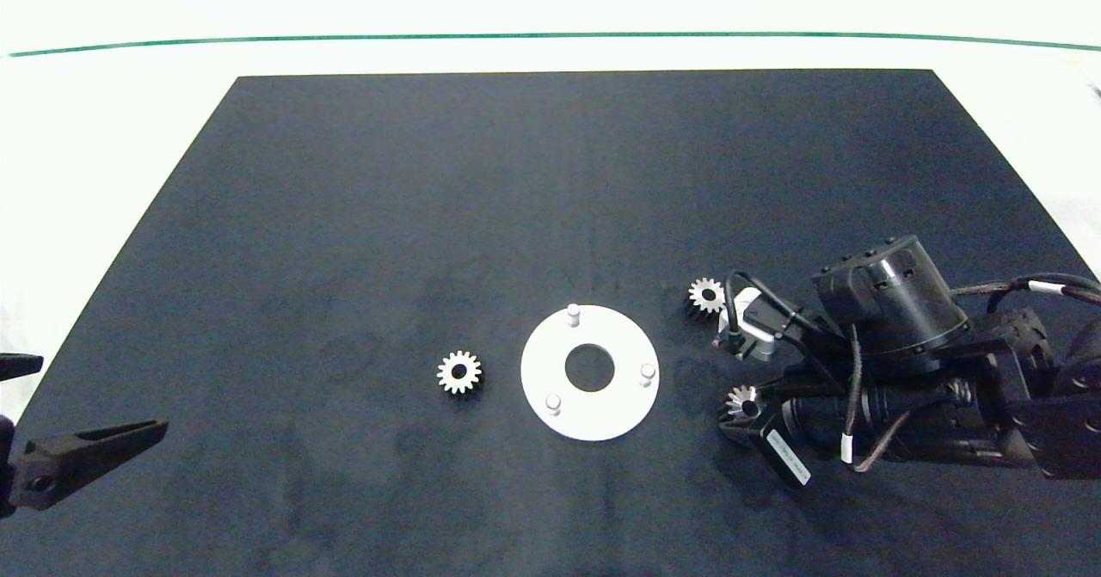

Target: Install three planetary gears onto the carrier pins

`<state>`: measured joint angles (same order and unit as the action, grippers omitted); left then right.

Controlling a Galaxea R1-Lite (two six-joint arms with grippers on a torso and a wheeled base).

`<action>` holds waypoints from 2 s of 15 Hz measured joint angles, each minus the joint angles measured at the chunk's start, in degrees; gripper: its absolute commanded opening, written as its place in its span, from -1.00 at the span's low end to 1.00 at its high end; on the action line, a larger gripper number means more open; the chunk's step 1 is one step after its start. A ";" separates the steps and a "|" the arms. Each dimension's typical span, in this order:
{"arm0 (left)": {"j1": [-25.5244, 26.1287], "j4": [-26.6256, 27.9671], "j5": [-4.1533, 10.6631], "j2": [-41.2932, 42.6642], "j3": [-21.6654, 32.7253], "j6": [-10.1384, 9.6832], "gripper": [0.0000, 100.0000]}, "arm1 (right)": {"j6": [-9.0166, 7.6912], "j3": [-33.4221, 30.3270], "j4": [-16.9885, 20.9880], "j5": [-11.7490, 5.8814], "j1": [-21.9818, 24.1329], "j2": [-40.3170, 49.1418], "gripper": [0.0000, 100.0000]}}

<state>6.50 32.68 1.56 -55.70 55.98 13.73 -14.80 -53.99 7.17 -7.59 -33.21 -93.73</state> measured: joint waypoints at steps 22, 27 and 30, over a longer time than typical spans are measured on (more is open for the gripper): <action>0.61 3.61 -0.13 -0.02 2.40 -0.69 1.00 | 4.74 -21.70 8.46 -1.66 -8.83 -7.40 -0.50; 0.61 3.61 -0.13 -0.02 2.39 -0.69 1.00 | 4.96 -22.58 10.52 -1.61 -10.45 -8.03 -0.50; 0.61 3.61 -0.16 0.00 2.39 -0.69 1.00 | 5.07 -22.58 10.56 -1.58 -10.53 -8.83 -0.50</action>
<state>7.11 36.29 1.40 -55.70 58.37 13.03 -9.73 -76.57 17.73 -9.18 -43.74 -102.56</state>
